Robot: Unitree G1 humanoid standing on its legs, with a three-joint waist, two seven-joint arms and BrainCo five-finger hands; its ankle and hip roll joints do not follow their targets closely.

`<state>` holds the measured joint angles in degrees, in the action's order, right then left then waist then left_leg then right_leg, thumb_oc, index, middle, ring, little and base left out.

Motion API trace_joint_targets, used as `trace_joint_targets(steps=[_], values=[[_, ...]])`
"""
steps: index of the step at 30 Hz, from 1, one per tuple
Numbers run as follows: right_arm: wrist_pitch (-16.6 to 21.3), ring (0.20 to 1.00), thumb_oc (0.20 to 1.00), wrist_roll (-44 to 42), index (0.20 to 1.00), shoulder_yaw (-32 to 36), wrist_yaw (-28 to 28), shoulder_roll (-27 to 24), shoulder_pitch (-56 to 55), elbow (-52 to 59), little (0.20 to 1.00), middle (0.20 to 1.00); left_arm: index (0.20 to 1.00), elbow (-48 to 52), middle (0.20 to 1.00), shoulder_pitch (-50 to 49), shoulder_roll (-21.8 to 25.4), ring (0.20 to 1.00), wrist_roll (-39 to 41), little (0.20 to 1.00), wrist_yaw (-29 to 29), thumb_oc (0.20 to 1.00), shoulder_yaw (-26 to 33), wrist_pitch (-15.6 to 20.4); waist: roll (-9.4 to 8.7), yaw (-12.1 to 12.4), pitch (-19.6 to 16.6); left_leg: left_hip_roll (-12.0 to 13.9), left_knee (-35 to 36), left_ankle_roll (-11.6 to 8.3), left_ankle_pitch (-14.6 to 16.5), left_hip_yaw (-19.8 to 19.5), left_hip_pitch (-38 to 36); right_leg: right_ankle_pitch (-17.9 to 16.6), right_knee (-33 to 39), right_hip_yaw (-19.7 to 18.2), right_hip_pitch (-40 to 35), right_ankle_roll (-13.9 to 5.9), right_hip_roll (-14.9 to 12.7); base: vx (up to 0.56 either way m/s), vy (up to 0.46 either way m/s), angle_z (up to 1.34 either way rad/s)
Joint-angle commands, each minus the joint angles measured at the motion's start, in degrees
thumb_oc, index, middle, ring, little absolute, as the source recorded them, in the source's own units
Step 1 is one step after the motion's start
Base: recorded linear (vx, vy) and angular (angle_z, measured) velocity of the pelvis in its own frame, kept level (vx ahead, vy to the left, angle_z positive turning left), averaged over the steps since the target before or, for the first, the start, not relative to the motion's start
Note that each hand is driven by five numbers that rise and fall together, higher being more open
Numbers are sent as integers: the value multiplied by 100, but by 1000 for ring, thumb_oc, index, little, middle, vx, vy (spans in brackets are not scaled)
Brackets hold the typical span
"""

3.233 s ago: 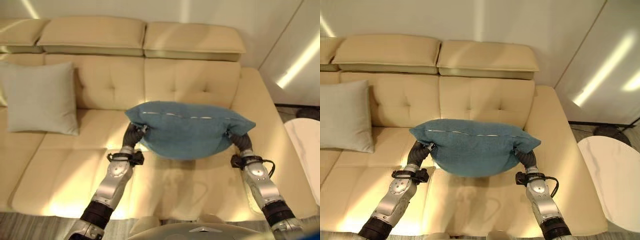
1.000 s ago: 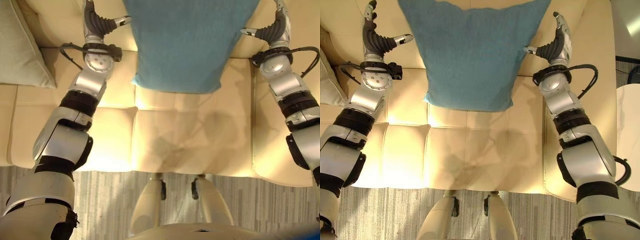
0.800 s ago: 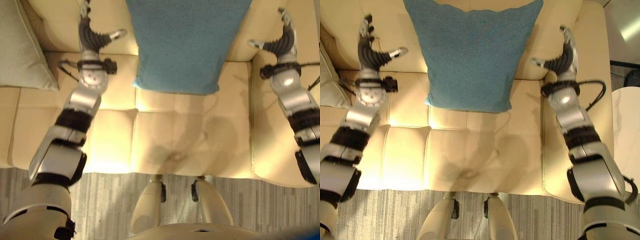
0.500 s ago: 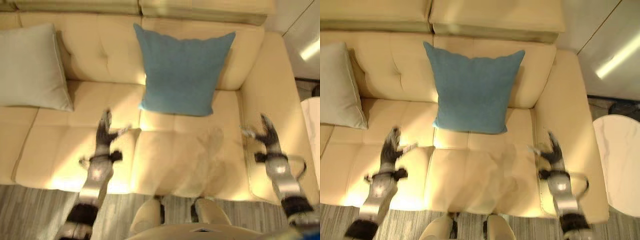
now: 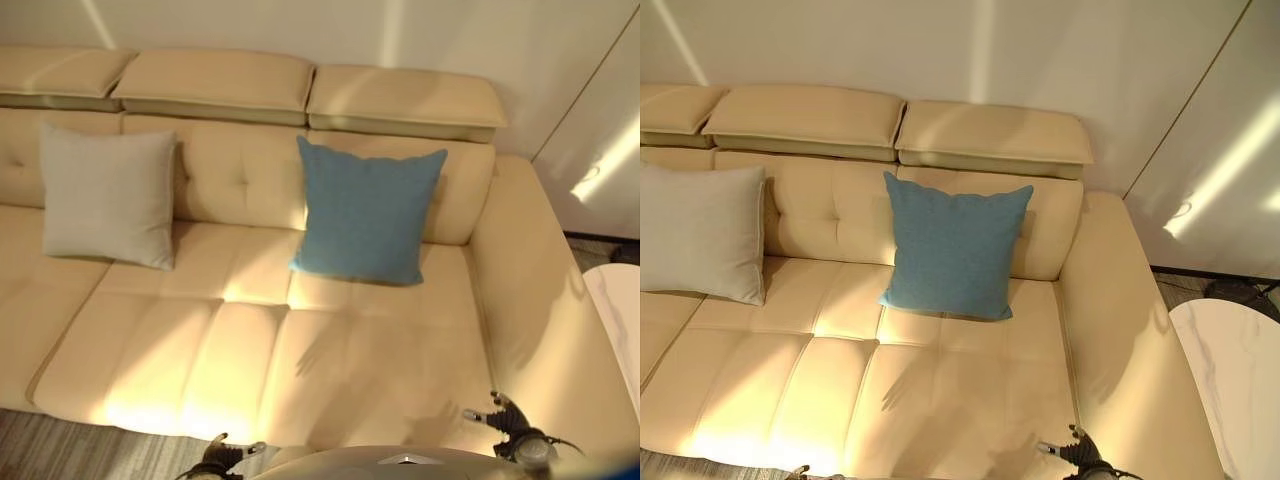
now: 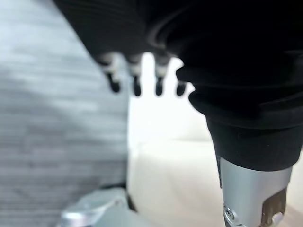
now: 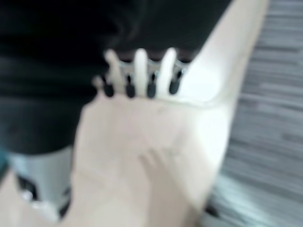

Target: Pick up all the scattered cushions and arrange them neatly on the sofa.

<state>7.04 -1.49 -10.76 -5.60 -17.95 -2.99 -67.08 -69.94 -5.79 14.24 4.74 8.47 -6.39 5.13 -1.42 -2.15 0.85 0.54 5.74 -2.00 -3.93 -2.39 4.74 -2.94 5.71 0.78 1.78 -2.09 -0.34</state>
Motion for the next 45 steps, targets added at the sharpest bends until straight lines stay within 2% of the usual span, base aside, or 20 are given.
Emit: trace_joint_targets(steps=[1, 2, 3, 4, 5, 8, 11, 12, 16, 18, 20, 22, 24, 25, 26, 27, 28, 30, 36, 45], values=[[-10, 1000, 1000, -195, 1000, 63, 58, 14, 158, 78, 1000, 1000, 1000, 9, 1000, 521, 189, 1000, -285, 1000, -177, 1000, -69, 7, -75, 22, 133, 370, -74, -477, -42, 58, -453, 146, -71, 77, -181, -479, -88, -227, -79, 33], [-73, 1000, 1000, -137, 1000, 48, 27, -8, 195, -148, 1000, 1000, 1000, -34, 1000, 697, 220, 1000, -339, 1000, -190, 1000, -148, -45, -116, -20, 234, 368, -268, -517, -127, 12, -246, 148, -71, 181, -133, -450, -86, -246, -60, 34], [-95, 1000, 1000, -172, 1000, 63, 45, -13, 232, -201, 1000, 1000, 1000, -15, 1000, 753, 220, 1000, -324, 1000, -190, 1000, -166, -12, -151, -38, 261, 323, -481, -475, -18, 27, -183, 103, -71, 177, -111, -450, -116, -334, -29, 73], [-157, 1000, 1000, -91, 1000, 37, 51, -52, 291, -295, 1000, 1000, 1000, -13, 1000, 850, 199, 1000, -323, 1000, -221, 1000, -202, -18, -280, -69, 286, 156, -1182, -404, 444, -20, -154, -35, -90, 121, -5, -451, -247, -213, 27, 71], [-203, 1000, 1000, -82, 1000, 57, 54, -48, 302, -366, 1000, 1000, 1000, -32, 1000, 845, 184, 1000, -326, 1000, -228, 1000, -198, -28, -286, -67, 273, 117, -1321, -376, 567, -149, -213, -72, -98, 81, 34, -448, -255, -163, 33, 58], [-273, 1000, 1000, 1, 1000, 52, 57, -41, 355, -437, 1000, 1000, 1000, -92, 1000, 854, 116, 1000, -397, 1000, -224, 1000, -265, -49, -262, -80, 250, 87, -1501, -352, 652, -419, -374, -159, -105, -10, 99, -468, -257, -67, 90, -2], [-364, 1000, 1000, 104, 1000, -20, 90, -4, 412, -456, 1000, 1000, 1000, -52, 1000, 892, 15, 1000, -526, 1000, -221, 1000, -429, -97, -142, -181, 225, 157, -993, -311, 675, -463, -658, -303, -239, -138, 354, -567, -278, -87, 171, 1], [-380, 1000, 1000, 82, 1000, 5, 54, 28, 429, -450, 1000, 1000, 1000, -56, 1000, 903, 5, 1000, -570, 1000, -217, 1000, -463, -108, -152, -231, 220, 117, -858, -266, 802, -370, -714, -343, -265, -171, 388, -589, -342, -94, 159, 7], [-435, 1000, 1000, 147, 1000, 9, 33, 110, 572, -483, 1000, 1000, 1000, -49, 1000, 986, 9, 1000, -586, 1000, -208, 1000, -530, -108, -188, -174, 345, -135, -727, -100, 923, -275, -760, -622, -307, -231, 625, -780, -518, -127, 189, -16], [-455, 1000, 1000, 195, 1000, 10, -17, 114, 699, -496, 1000, 1000, 1000, -56, 1000, 1011, 26, 1000, -549, 1000, -167, 1000, -478, -106, -184, -58, 408, -272, -747, -22, 955, -211, -704, -721, -287, -129, 746, -896, -626, -167, 184, -40], [-469, 1000, 1000, 208, 1000, 11, -20, 147, 772, -509, 1000, 1000, 1000, -89, 1000, 983, 70, 1000, -505, 1000, -141, 1000, -399, -104, -175, -4, 454, -330, -688, 25, 925, -150, -705, -777, -359, -97, 874, -967, -677, -155, 143, -59], [-489, 1000, 1000, 185, 1000, 35, -34, 155, 813, -548, 1000, 1000, 1000, -122, 1000, 981, 132, 1000, -481, 1000, -123, 1000, -346, -108, -133, 18, 539, -340, -712, 85, 855, -111, -628, -667, -713, -30, 1002, -925, -662, -178, 108, -55], [-479, 1000, 1000, 203, 1000, 18, -51, 146, 831, -578, 1000, 1000, 1000, -163, 1000, 941, 191, 1000, -518, 1000, -116, 1000, -334, -113, -54, 79, 569, -315, -746, 157, 795, -58, -537, -236, -1381, 67, 888, -781, -542, -168, 98, -21], [-479, 1000, 1000, 203, 1000, 18, -51, 147, 832, -578, 1000, 1000, 1000, -163, 1000, 942, 192, 1000, -518, 1000, -116, 1000, -334, -113, -59, 76, 558, -321, -745, 157, 786, -59, -521, -241, -1380, 66, 903, -782, -547, -125, 63, -4], [-471, 1000, 1000, 206, 1000, 29, -46, 141, 802, -643, 1000, 1000, 1000, -219, 1000, 919, 227, 1000, -523, 1000, -125, 1000, -304, -137, -5, 118, 485, -286, -700, 184, 711, -96, -459, 86, -1671, 36, 719, -687, -433, -86, -2, 7], [-497, 1000, 1000, 219, 1000, 55, -62, 141, 758, -697, 1000, 1000, 1000, -265, 1000, 895, 236, 1000, -524, 1000, -135, 1000, -283, -169, -23, 225, 364, -290, -644, 159, 671, -94, -419, 258, -1488, 87, 311, -680, -465, -83, -3, 9], [-497, 1000, 1000, 219, 1000, 55, -62, 141, 758, -697, 1000, 1000, 1000, -265, 1000, 895, 236, 1000, -524, 1000, -135, 1000, -283, -169, -22, 225, 367, -289, -644, 159, 670, -95, -423, 257, -1487, 87, 307, -680, -465, -24, -54, 7], [-506, 1000, 1000, 259, 1000, 32, -53, 137, 723, -722, 1000, 1000, 1000, -313, 1000, 835, 167, 1000, -470, 1000, -130, 1000, -235, -156, -99, 303, 205, -269, -511, 54, 575, -46, -443, 171, -726, 188, -13, -691, -499, 31, -102, -7], [-547, 1000, 1000, 213, 1000, 62, -53, 116, 609, -793, 1000, 1000, 1000, -310, 1000, 776, 61, 1000, -377, 1000, -189, 1000, -227, -183, -126, 231, 93, -124, -146, -33, 403, -61, -652, 78, -97, 175, -350, -633, -355, 12, -81, 6], [-543, 1000, 1000, 246, 1000, -8, -145, 175, 526, -847, 1000, 1000, 1000, -329, 1000, 767, -15, 1000, -396, 1000, -110, 1000, -310, -200, -113, 165, 62, -54, -74, -95, 369, -67, -710, 109, -71, 245, -421, -587, -310, -4, -25, 4]])
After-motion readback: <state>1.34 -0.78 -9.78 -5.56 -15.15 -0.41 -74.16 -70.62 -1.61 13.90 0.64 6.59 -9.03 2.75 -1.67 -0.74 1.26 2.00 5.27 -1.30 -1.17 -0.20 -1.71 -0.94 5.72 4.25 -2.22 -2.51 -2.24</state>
